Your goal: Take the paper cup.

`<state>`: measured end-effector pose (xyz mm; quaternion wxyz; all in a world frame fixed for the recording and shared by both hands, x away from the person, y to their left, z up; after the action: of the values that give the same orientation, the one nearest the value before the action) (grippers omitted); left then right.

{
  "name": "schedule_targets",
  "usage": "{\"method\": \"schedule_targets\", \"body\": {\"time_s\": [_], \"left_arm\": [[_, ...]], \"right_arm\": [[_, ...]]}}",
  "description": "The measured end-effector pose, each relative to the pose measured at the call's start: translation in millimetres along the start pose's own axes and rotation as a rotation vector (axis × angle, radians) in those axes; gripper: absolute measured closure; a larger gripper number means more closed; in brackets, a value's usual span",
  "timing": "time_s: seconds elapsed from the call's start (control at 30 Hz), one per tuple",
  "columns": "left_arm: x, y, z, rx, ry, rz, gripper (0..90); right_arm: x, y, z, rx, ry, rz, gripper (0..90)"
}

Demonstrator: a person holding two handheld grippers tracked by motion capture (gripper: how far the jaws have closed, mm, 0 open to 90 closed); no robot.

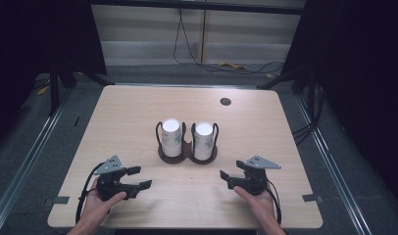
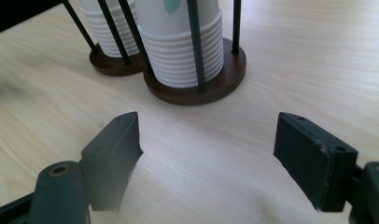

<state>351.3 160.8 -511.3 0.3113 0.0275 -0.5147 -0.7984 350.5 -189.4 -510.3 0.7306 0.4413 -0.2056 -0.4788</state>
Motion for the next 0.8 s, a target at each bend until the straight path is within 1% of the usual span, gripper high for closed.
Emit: {"method": "schedule_targets", "body": {"time_s": [0.03,0.07,0.17,0.23,0.27,0.3,0.33,0.37,0.5,0.57,0.6,0.63,0.67,0.7,0.73,0.77,0.8], "left_arm": [[0.0,0.0,0.0,0.000,0.000,0.000,24.3],[-2.1,-1.6,0.1,-0.005,0.011,0.004,24.2],[-5.2,-3.2,0.6,-0.016,0.023,0.004,23.0],[-5.9,-3.5,0.1,-0.018,0.023,0.012,22.9],[-6.2,-3.6,-1.3,-0.020,0.022,0.011,22.4],[-6.4,-4.1,-2.2,-0.023,0.026,0.014,22.4],[-6.1,-4.5,-3.5,-0.025,0.019,0.018,22.2],[-6.5,-5.3,-4.2,-0.037,0.023,0.013,21.7],[-5.7,-5.7,-4.7,-0.035,0.025,0.010,20.1],[-6.3,-5.7,-3.3,-0.037,0.030,0.004,19.6],[-5.6,-5.6,-2.9,-0.036,0.021,0.018,18.5],[-5.6,-5.6,-2.9,-0.036,0.021,0.018,17.4],[-5.5,-6.3,-2.3,-0.040,0.017,0.016,16.5],[-5.5,-6.3,-2.3,-0.040,0.017,0.016,16.5],[-5.7,-6.8,-1.4,-0.048,0.014,0.023,16.5],[-5.7,-6.8,-1.4,-0.048,0.014,0.023,16.5],[-5.2,-6.5,-1.2,-0.042,0.009,0.018,16.5]], "right_arm": [[0.0,0.0,0.0,0.000,0.000,0.000,22.9],[0.6,1.0,0.0,0.006,-0.002,-0.013,22.9],[0.0,0.7,-1.0,-0.003,0.006,-0.012,22.9],[-0.4,1.5,-1.1,0.005,0.010,-0.011,22.8],[0.1,3.6,-0.2,0.022,-0.009,0.000,22.1],[0.4,5.2,0.2,0.027,-0.012,0.004,22.1],[0.6,6.4,0.3,0.029,-0.013,0.005,22.1],[1.1,6.9,0.1,0.025,-0.013,0.004,22.1],[1.5,6.6,-1.4,0.016,-0.006,-0.007,22.9],[-0.7,6.4,-2.5,0.009,0.013,-0.002,24.5],[-2.3,6.5,-2.7,0.010,0.026,0.008,26.0],[-2.3,6.5,-2.7,0.010,0.026,0.008,26.0],[-4.8,7.2,-3.2,0.013,0.036,0.023,26.1],[-4.8,7.2,-3.2,0.013,0.036,0.023,26.1],[-8.1,8.4,-3.7,0.014,0.050,0.037,26.1],[-8.1,8.4,-3.7,0.014,0.050,0.037,26.1],[-11.5,9.4,-3.8,0.010,0.059,0.048,26.3]]}}
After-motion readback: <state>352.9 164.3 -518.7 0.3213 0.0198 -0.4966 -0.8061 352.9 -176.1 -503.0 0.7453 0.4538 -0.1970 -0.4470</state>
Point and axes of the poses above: each handheld gripper's, and its own axes: z roughly backward along the jaws, y roughly out of its top, x roughly to its right, the point moved 6 cm from there along -z, roughly forward along the jaws, and after that the axes turned 3 degrees about -y, right-handed, at the moved point
